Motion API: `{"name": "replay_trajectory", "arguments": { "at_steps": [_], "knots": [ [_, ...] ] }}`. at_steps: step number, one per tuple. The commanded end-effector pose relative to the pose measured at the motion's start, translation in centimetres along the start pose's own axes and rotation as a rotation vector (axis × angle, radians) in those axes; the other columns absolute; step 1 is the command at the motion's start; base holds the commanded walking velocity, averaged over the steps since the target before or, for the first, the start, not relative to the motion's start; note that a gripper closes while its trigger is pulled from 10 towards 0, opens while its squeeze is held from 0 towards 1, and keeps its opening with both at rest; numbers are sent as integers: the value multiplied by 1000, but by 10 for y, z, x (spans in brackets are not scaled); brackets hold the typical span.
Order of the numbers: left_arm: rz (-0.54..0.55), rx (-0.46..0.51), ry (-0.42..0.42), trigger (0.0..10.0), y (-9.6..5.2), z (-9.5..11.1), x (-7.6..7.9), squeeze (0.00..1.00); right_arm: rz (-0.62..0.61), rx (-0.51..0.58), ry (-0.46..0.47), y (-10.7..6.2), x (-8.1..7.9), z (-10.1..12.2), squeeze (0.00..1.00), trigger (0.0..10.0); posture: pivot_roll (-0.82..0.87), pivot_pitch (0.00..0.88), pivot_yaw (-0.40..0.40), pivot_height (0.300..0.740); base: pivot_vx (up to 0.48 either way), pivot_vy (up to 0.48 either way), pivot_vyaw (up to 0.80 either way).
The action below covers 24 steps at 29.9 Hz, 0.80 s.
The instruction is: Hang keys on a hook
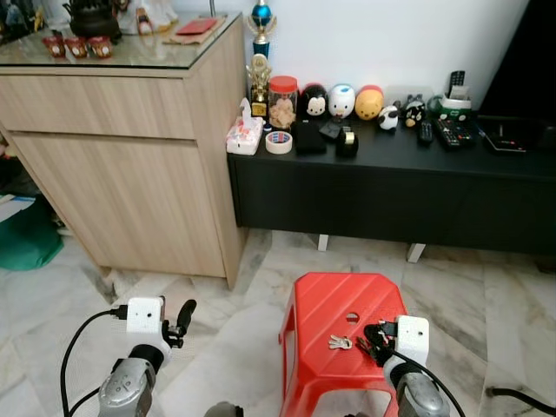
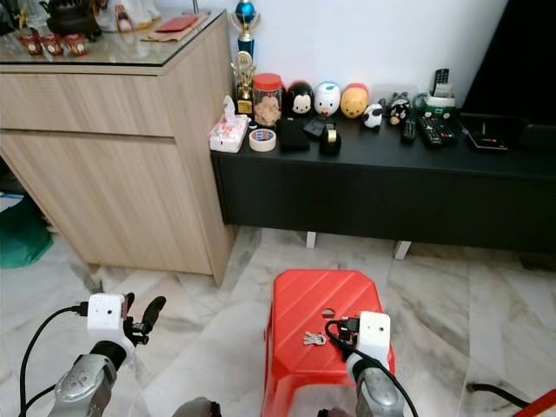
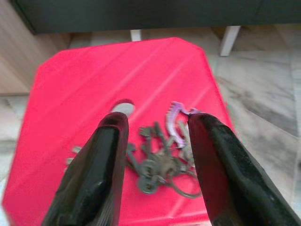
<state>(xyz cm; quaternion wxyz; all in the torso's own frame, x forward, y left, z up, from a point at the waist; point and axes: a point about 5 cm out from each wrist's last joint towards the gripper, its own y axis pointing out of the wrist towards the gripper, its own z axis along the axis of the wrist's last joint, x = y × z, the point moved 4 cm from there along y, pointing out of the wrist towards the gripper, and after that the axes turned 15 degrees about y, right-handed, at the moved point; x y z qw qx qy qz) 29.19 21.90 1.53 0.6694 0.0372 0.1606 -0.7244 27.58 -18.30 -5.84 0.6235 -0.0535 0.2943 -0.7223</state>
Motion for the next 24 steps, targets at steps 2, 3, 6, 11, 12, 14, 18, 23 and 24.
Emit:
{"name": "replay_trajectory", "arguments": {
  "at_steps": [2, 3, 6, 11, 12, 14, 18, 23, 24],
  "knots": [
    [-3, -2, 6, 10000, 2, 1, 1, 0, 2, -9, -31, 0, 0, 0, 0, 10000, 66, 0, -23, 654, 142, 0, 400],
    [-2, -2, 6, 10000, 2, 1, 1, 0, 1, -8, -30, 0, 0, 0, 0, 10000, 67, 0, -23, 654, 285, 0, 800],
    [-2, 0, 9, 10000, 3, 2, 1, 0, -1, -9, -17, 1, -1, -1, 0, 10000, 67, 0, -23, 654, 316, 0, 533],
    [-2, 4, 11, 10000, 3, 3, 1, 0, -4, -13, -21, 1, -1, -1, 0, 10000, 64, 0, -20, 654, 336, 0, 0],
    [-2, 5, 11, 10000, 3, 3, 1, 0, -3, -13, -22, 1, -1, -1, 0, 10000, 66, 0, -21, 654, 300, 0, 0],
    [-1, 6, 12, 10000, 3, 3, 1, 0, -3, -13, -21, 1, -1, -2, 0, 10000, 66, 0, -21, 654, 150, 0, 0],
    [1, 4, 11, 10000, 3, 3, 0, 0, -5, -13, -17, 0, -1, -2, 0, 10000, 67, 0, -22, 654, 0, 0, 0],
    [3, 0, 11, 10000, 2, 1, 0, 0, -7, -7, -6, 0, 1, -2, 0, 10000, 67, 0, -22, 654, 0, 0, 0],
    [3, -2, 9, 10000, 2, 0, 0, 0, -12, -10, -13, -1, 2, -2, 0, 10000, 65, 0, -22, 654, 0, 0, 0]
  ]
}}
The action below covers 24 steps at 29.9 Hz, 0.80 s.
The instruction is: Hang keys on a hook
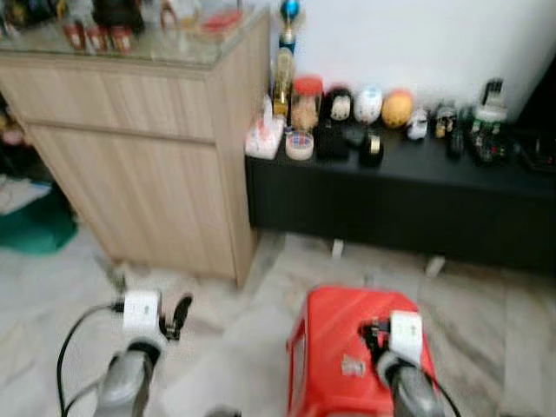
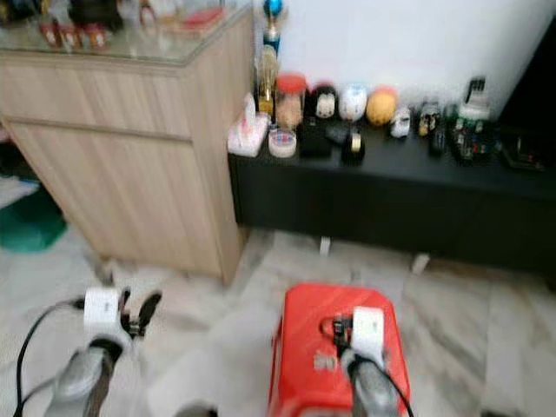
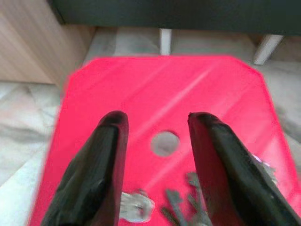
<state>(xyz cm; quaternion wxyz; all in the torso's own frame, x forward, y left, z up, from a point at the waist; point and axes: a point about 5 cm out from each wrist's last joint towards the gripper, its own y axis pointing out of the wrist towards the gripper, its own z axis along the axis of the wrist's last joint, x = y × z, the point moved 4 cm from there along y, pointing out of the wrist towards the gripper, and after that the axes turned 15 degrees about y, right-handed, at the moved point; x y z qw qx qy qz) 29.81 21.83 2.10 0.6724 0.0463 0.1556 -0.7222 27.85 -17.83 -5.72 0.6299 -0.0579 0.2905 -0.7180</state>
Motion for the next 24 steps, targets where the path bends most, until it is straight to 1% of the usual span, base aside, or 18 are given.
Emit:
{"name": "replay_trajectory", "arguments": {
  "at_steps": [1, 2, 3, 8, 11, 14, 19, 20, 24],
  "knots": [
    [-8, -20, 3, 10000, -4, -6, 2, 0, -34, -16, -16, -2, 10, -3, 0, 10000, 66, 0, -22, 654, 0, 0, 0],
    [-8, -20, 3, 10000, -4, -6, 2, 0, -34, -16, -16, -2, 10, -3, 0, 10000, 66, 0, -22, 654, 0, 0, 0],
    [-10, -20, 2, 10000, -3, -6, 2, 0, -57, -28, -44, -3, 14, -5, 0, 10000, 68, 0, -24, 654, 0, 0, 0],
    [-13, -21, 1, 10000, -4, -6, 3, 0, -81, -49, -123, -3, 21, -6, 0, 10000, 69, 0, -25, 654, 0, 0, 0],
    [-17, -26, 3, 10000, -4, -7, 4, 0, -86, -58, -144, -4, 24, -6, 0, 10000, 68, 0, -25, 654, 0, 0, 0],
    [-23, -37, 4, 10000, -5, -10, 5, 0, -107, -76, -151, -6, 31, -8, 0, 10000, 61, 0, -23, 634, 0, 0, 0],
    [-25, -37, 3, 10000, -5, -10, 5, 0, -95, -61, -146, -6, 31, -7, 0, 10000, 63, 0, -23, 629, 0, 0, 0],
    [-24, -37, 5, 10000, -5, -10, 5, 0, -107, -77, -179, -6, 33, -8, 0, 10000, 64, 0, -23, 629, 0, 0, 0],
    [-25, -39, 8, 10000, -5, -10, 5, 0, -116, -90, -200, -5, 33, -8, 0, 10000, 65, 0, -23, 629, 0, 0, 0]
  ]
}}
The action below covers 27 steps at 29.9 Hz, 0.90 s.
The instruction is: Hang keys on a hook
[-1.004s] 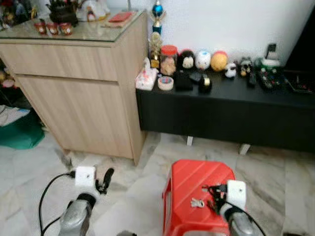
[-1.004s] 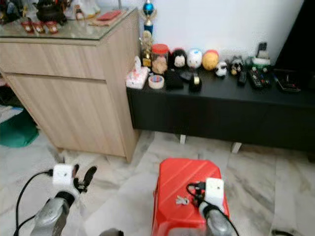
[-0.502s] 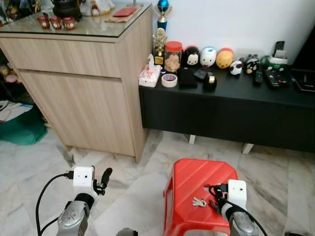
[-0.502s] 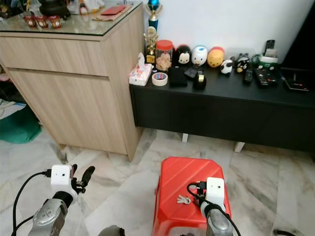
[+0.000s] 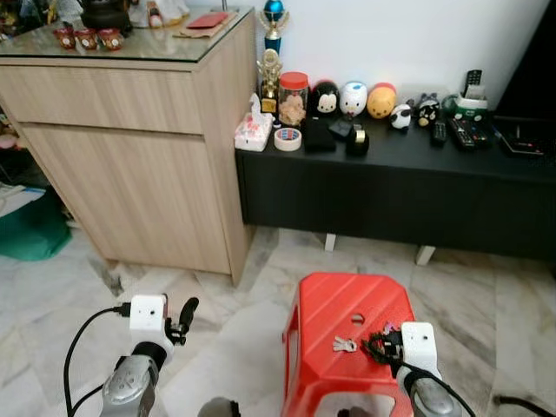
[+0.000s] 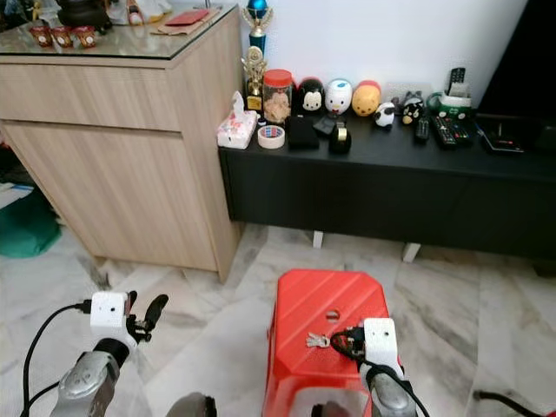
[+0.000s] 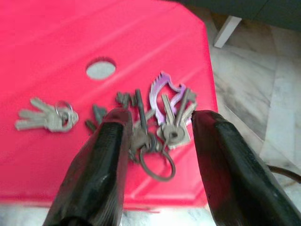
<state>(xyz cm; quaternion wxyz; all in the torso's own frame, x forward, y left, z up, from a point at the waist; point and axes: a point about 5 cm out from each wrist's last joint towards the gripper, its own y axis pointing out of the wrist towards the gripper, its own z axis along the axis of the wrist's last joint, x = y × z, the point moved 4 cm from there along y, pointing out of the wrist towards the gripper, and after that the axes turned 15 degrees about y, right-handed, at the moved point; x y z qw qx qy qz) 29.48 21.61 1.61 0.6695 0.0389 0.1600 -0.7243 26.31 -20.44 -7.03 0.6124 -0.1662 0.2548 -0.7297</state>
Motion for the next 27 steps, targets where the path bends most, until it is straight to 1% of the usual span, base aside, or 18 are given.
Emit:
{"name": "replay_trajectory", "arguments": {
  "at_steps": [1, 3, 5, 8, 10, 12, 14, 17, 20, 21, 24, 26, 27],
  "knots": [
    [-16, -25, 13, 10000, -3, -5, 1, 0, -12, -20, -45, 2, 3, 1, 0, 10000, 70, 0, -23, 629, 0, 0, 0],
    [-16, -25, 13, 10000, -3, -6, 1, 0, -16, -33, -71, 2, 3, 0, 0, 10000, 71, 0, -22, 629, 0, 0, 0],
    [-16, -29, 14, 10000, -3, -6, 1, 0, -43, -69, -73, 4, 7, 0, 0, 10000, 71, 0, -22, 629, 0, 0, 0],
    [-16, -31, 16, 10000, -4, -7, 0, 0, -43, -80, -96, 7, 8, 5, 0, 10000, 72, 0, -17, 629, 0, 0, 0],
    [-18, -32, 18, 10000, -4, -7, 0, 0, -23, -94, -123, 9, 7, 8, 0, 10000, 73, 0, -16, 629, 0, 0, 0],
    [-20, -32, 22, 10000, -4, -6, -1, 0, 6, -118, -187, 11, 7, 12, 0, 10000, 76, 0, -15, 629, 0, 0, 0],
    [-20, -32, 23, 10000, -4, -6, -1, 0, 16, -128, -212, 11, 7, 12, 0, 10000, 76, 0, -15, 629, 0, 0, 0],
    [-21, -34, 24, 10000, -4, -7, -1, 0, 28, -151, -228, 11, 8, 11, 0, 10000, 80, 0, -13, 629, 0, 0, 0],
    [-20, -37, 27, 10000, -5, -7, -2, 0, 61, -185, -271, 11, 7, 9, 0, 10000, 84, 0, -11, 629, 0, 0, 0],
    [-20, -37, 28, 10000, -6, -8, -3, 0, 90, -202, -289, 11, 4, 7, 0, 10000, 85, 0, -10, 629, 0, 0, 0],
    [-21, -39, 31, 10000, -5, -8, -4, 0, 131, -241, -288, 9, 1, 1, 0, 10000, 86, 0, -7, 629, 0, 0, 0],
    [-21, -40, 32, 10000, -5, -8, -4, 0, 132, -265, -302, 8, 2, -2, 0, 10000, 83, 0, -6, 629, 0, 0, 0],
    [-21, -40, 33, 10000, -5, -7, -4, 0, 120, -275, -320, 8, 5, -3, 0, 10000, 84, 0, -6, 629, 0, 0, 0]
  ]
}}
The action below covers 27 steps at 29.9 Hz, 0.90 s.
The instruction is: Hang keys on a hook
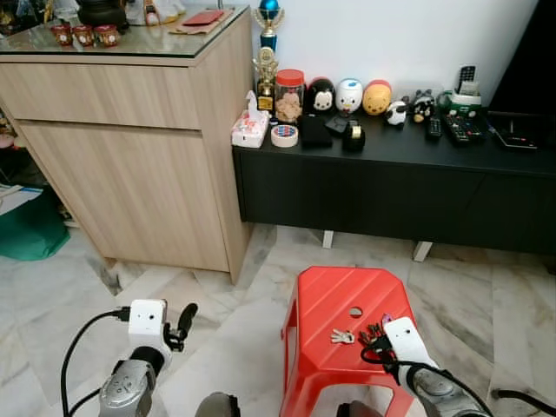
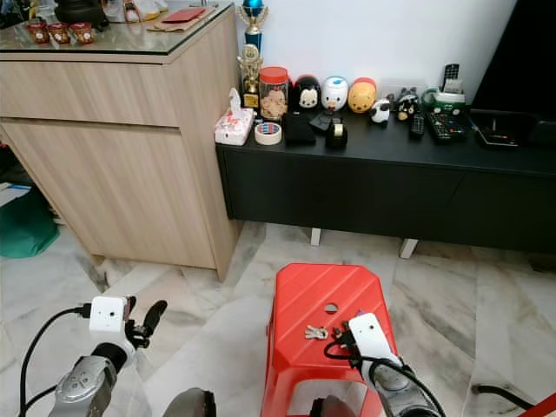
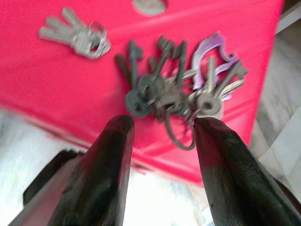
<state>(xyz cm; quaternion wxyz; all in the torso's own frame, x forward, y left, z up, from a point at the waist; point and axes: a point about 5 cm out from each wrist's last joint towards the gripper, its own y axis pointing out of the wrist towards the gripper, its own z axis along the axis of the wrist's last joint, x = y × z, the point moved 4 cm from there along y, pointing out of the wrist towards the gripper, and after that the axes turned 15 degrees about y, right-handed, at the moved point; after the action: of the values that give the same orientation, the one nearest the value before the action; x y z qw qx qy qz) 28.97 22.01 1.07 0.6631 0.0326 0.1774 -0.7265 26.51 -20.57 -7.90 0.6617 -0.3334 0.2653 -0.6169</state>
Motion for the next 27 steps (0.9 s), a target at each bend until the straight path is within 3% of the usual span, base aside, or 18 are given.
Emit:
{"name": "replay_trajectory", "arguments": {
  "at_steps": [1, 8, 15, 19, 27],
  "knots": [
    [-5, -7, 17, 10000, -1, 0, -3, 0, -16, -18, -25, 0, 5, 1, 0, 10000, 84, 0, -6, 629, 0, 0, 0],
    [-5, -7, 16, 10000, -1, 0, -3, 0, -26, -21, -16, -1, 9, 1, 0, 10000, 86, 0, -5, 629, 0, 0, 0],
    [-5, -11, 20, 10000, -3, -2, -4, 0, -21, 45, 69, 0, 5, 13, 0, 10000, 92, 0, -2, 629, 0, 0, 0],
    [-7, -13, 21, 10000, -3, -2, -4, 0, 6, 61, 71, 0, 1, 15, 0, 10000, 90, 0, 3, 594, 0, 0, 0],
    [-8, -15, 26, 10000, -4, -2, -6, 0, -31, 31, 92, 0, 6, 11, 0, 10000, 95, 0, 8, 594, 0, 0, 0]
  ]
}}
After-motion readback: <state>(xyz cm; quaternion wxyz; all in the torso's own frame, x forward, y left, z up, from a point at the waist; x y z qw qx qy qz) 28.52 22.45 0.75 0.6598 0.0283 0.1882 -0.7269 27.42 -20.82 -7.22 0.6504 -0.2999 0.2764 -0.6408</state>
